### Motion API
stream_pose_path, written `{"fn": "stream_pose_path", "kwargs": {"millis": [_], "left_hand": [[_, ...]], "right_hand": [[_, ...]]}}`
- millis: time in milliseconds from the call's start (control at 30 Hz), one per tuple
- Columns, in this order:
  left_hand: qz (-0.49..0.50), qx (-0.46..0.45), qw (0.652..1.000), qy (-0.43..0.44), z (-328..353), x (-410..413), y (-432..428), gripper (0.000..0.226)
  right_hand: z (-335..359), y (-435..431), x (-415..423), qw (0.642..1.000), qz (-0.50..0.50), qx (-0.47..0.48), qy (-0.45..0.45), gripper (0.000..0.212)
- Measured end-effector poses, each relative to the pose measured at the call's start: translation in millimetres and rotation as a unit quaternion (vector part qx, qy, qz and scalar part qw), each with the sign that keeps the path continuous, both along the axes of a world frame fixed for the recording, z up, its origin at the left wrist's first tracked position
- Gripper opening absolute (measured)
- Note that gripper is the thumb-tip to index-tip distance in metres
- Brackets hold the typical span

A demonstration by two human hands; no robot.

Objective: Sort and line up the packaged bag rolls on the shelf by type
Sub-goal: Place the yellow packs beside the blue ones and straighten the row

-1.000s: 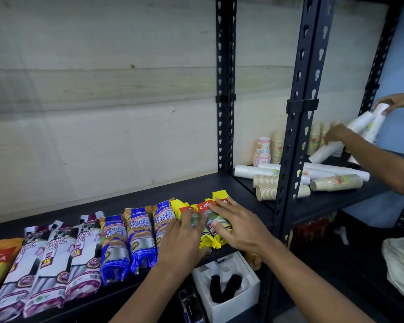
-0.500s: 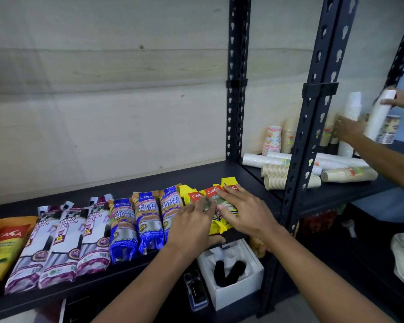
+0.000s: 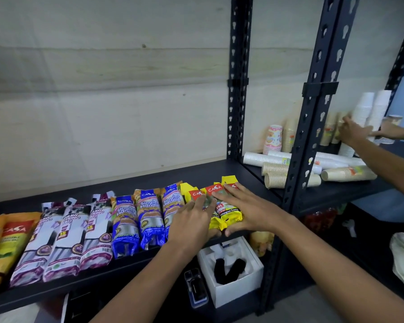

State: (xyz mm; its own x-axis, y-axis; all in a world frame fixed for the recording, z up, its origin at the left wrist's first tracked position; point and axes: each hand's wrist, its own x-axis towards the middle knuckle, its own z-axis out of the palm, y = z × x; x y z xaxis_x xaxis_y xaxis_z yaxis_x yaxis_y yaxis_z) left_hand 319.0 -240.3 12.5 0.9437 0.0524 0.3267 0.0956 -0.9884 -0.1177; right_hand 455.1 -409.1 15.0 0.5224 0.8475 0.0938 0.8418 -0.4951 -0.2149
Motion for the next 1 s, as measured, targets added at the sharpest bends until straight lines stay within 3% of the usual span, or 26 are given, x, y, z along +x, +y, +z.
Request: {"fn": "stream_pose_path", "kwargs": {"millis": [533, 800, 1000], "left_hand": [[-0.013, -0.025, 1.0, 0.011, 3.5, -0.2, -0.5, 0.092], [0.007, -0.033, 0.999, 0.016, 9.9, -29.2, 19.9, 0.107], [0.041, -0.064, 0.996, 0.043, 20.5, -75.7, 63.8, 0.121]], "right_hand": [[7.4, -2.0, -4.3, 1.0, -0.011, -0.009, 0.025, 0.106], [49.9, 5.2, -26.9, 0.999, 0.03, -0.016, -0.031, 0.118], [56.1, 42.6, -68.4, 0.998, 0.042, -0.004, -0.042, 0.102]]}}
